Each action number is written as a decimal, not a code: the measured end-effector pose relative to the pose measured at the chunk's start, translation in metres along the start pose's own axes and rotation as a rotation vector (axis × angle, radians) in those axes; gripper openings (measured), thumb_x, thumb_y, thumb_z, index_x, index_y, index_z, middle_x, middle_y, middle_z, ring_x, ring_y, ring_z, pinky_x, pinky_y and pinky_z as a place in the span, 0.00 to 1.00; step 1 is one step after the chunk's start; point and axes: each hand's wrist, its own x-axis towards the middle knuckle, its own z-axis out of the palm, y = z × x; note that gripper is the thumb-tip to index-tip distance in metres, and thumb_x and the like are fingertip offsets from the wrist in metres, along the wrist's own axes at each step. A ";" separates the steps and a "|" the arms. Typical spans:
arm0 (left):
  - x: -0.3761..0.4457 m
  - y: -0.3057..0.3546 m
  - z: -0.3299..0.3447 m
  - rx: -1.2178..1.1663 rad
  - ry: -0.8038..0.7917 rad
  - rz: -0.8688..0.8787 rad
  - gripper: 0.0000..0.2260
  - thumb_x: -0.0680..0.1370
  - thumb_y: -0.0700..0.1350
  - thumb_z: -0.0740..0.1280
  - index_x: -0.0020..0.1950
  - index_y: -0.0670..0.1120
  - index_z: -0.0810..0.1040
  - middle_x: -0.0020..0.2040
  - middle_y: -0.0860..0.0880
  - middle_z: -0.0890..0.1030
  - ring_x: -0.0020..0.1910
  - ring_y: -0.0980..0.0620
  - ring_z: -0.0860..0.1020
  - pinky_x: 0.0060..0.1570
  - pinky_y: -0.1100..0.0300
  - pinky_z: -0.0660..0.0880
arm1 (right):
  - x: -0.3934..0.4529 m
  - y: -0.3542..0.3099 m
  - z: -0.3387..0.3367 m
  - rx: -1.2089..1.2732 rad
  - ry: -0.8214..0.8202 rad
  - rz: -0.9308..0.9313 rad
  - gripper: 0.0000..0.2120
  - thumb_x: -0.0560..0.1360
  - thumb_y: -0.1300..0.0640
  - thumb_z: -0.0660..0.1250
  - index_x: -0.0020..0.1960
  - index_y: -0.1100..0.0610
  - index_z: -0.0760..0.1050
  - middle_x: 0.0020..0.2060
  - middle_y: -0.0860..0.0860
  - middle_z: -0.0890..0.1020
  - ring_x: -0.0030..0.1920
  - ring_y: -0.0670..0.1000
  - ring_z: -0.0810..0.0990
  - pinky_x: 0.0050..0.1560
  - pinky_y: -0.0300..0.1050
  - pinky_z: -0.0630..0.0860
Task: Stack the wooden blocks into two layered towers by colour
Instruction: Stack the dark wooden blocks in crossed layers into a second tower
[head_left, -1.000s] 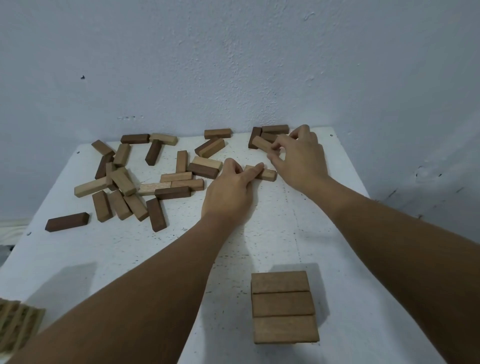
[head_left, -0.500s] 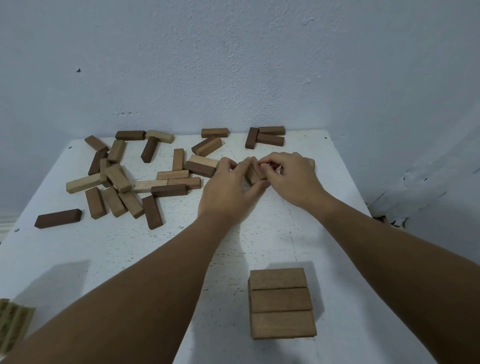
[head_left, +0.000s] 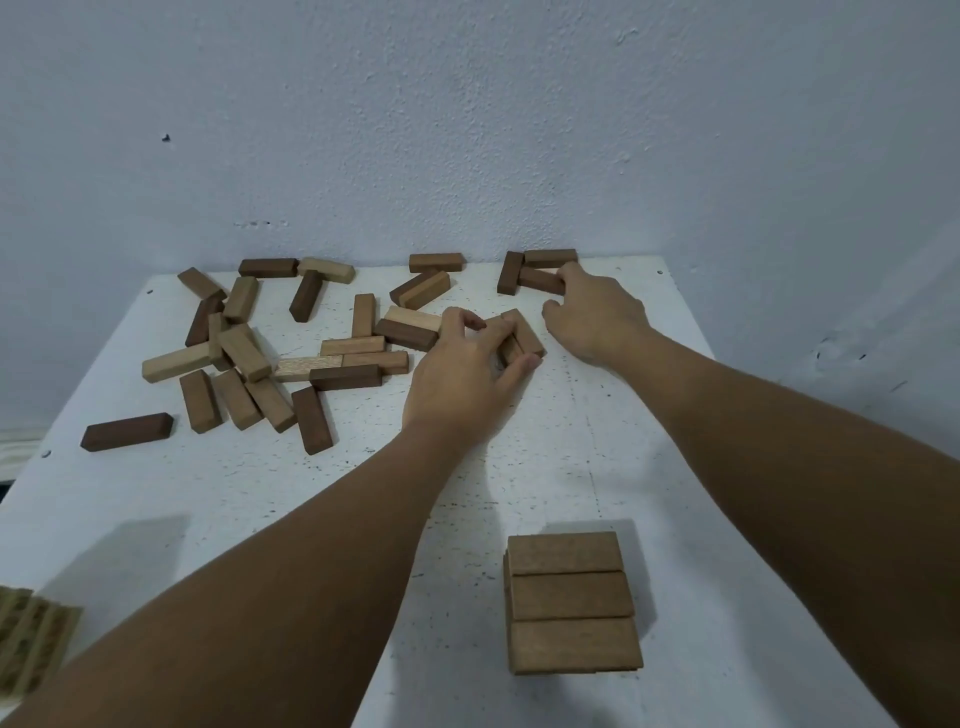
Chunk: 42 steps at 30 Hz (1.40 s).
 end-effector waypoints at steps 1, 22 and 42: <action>0.000 -0.001 0.000 0.009 0.003 0.006 0.24 0.80 0.64 0.66 0.74 0.58 0.74 0.73 0.50 0.66 0.59 0.47 0.79 0.54 0.55 0.75 | -0.004 0.002 0.002 0.015 0.047 -0.018 0.14 0.82 0.50 0.59 0.65 0.54 0.70 0.55 0.54 0.81 0.53 0.57 0.77 0.59 0.56 0.74; 0.005 -0.004 -0.008 -0.198 -0.076 -0.056 0.24 0.70 0.66 0.76 0.62 0.57 0.81 0.51 0.60 0.83 0.49 0.60 0.78 0.44 0.60 0.73 | -0.052 0.007 0.008 0.393 -0.018 0.004 0.15 0.83 0.46 0.65 0.68 0.40 0.78 0.49 0.42 0.80 0.55 0.48 0.77 0.70 0.56 0.69; -0.064 0.014 -0.036 -0.223 -0.318 -0.081 0.23 0.62 0.60 0.84 0.52 0.55 0.83 0.52 0.59 0.83 0.51 0.53 0.80 0.50 0.56 0.77 | -0.149 0.032 0.010 0.439 -0.093 0.051 0.11 0.78 0.41 0.71 0.57 0.41 0.76 0.45 0.42 0.82 0.51 0.46 0.80 0.64 0.56 0.66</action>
